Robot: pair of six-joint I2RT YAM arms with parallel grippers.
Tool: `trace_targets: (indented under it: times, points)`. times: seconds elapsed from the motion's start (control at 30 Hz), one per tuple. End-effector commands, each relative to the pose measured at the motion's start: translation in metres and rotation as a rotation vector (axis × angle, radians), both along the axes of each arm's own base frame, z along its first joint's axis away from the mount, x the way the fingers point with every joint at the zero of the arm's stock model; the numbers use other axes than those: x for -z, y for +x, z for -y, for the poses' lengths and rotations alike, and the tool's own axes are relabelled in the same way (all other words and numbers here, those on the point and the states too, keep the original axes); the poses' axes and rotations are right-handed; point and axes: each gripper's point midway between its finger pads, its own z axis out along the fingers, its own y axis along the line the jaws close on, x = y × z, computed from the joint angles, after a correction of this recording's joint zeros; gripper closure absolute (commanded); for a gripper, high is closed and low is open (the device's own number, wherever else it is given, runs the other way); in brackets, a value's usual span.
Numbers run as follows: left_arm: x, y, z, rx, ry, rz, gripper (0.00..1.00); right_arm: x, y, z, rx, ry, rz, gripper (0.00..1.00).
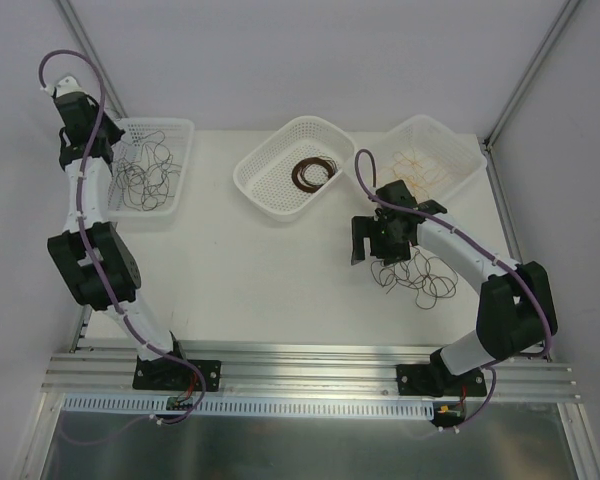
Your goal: Untangle the cables
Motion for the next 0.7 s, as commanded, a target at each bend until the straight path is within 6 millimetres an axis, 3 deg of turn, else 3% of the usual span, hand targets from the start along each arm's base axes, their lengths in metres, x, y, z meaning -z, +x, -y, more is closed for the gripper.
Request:
trace_targets:
  times: [0.0, 0.07, 0.1, 0.17, 0.2, 0.43, 0.53, 0.6, 0.67]
  points:
    - [0.04, 0.008, -0.006, -0.012, 0.053, -0.076, 1.0, -0.011, 0.003, -0.004, -0.009, 0.011, 0.018, 0.07]
    - [0.063, 0.009, -0.008, -0.011, 0.039, -0.137, 1.0, -0.012, 0.003, -0.003, -0.007, 0.007, 0.022, 0.07]
    - [0.089, 0.008, -0.007, -0.004, 0.015, -0.207, 1.0, -0.012, 0.002, -0.002, -0.004, 0.004, 0.018, 0.07]
    - [0.102, 0.011, -0.007, -0.001, -0.006, -0.251, 1.0, -0.011, 0.0, 0.0, -0.001, -0.003, 0.018, 0.07]
    - [0.122, 0.009, -0.004, 0.011, -0.03, -0.306, 1.0, -0.012, 0.0, 0.0, 0.001, -0.002, 0.021, 0.07]
    - [0.167, 0.001, -0.003, 0.001, -0.101, -0.441, 0.92, -0.013, -0.005, 0.006, 0.013, -0.024, 0.03, 0.07]
    - [0.168, -0.001, -0.002, 0.005, -0.123, -0.461, 0.86, -0.02, -0.003, 0.013, 0.019, -0.05, 0.059, 0.07]
    - [0.151, -0.002, 0.0, 0.009, -0.118, -0.432, 0.79, -0.026, -0.001, 0.017, 0.018, -0.068, 0.079, 0.07]
    - [0.125, -0.004, -0.001, 0.006, -0.099, -0.387, 0.64, -0.033, 0.001, 0.021, 0.016, -0.086, 0.104, 0.07]
